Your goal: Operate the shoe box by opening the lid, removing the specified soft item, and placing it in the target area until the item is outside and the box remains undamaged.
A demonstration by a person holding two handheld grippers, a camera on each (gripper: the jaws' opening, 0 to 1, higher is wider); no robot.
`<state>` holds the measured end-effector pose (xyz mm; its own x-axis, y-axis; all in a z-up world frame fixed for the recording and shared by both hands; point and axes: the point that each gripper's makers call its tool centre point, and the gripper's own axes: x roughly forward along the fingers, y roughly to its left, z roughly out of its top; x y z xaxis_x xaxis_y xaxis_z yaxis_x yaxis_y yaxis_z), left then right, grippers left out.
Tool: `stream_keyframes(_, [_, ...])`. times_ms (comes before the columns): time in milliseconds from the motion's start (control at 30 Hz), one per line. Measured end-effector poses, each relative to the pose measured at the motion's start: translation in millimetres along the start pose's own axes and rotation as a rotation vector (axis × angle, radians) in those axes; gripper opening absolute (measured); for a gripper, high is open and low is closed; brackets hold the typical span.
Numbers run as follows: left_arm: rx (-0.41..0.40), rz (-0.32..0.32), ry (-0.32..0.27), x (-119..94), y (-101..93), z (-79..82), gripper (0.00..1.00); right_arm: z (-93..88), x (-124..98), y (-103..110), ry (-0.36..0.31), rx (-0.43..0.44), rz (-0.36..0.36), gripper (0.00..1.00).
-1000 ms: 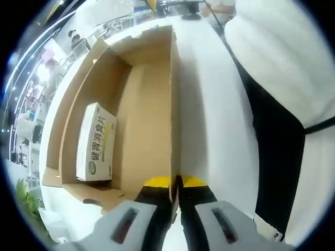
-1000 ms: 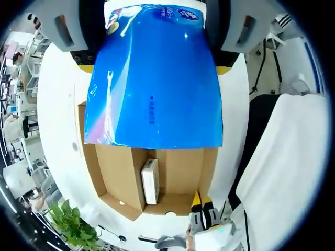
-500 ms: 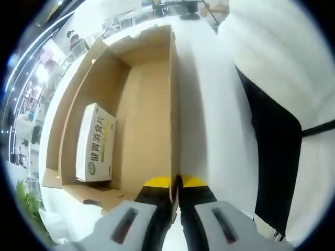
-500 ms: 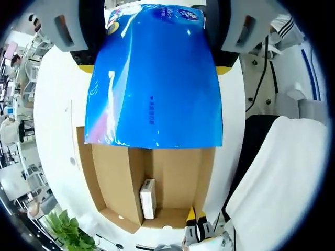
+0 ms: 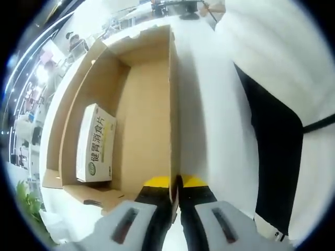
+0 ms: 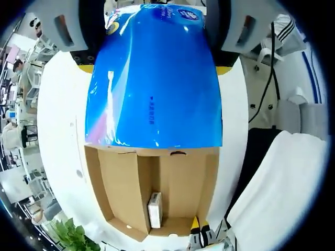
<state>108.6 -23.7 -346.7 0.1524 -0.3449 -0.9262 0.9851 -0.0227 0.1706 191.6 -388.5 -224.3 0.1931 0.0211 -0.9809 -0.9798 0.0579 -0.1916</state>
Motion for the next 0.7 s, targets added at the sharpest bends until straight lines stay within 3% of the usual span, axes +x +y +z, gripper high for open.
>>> stream_keyframes(333, [-0.002, 0.002, 0.001, 0, 0.1, -0.5, 0.03, -9.3, 11, -3, 0.027, -0.025, 0.012, 0.76])
stream_keyframes(700, [-0.004, -0.004, 0.003, 0, 0.1, -0.9, 0.03, -11.1, 15, -6, 0.014, -0.024, 0.023, 0.76])
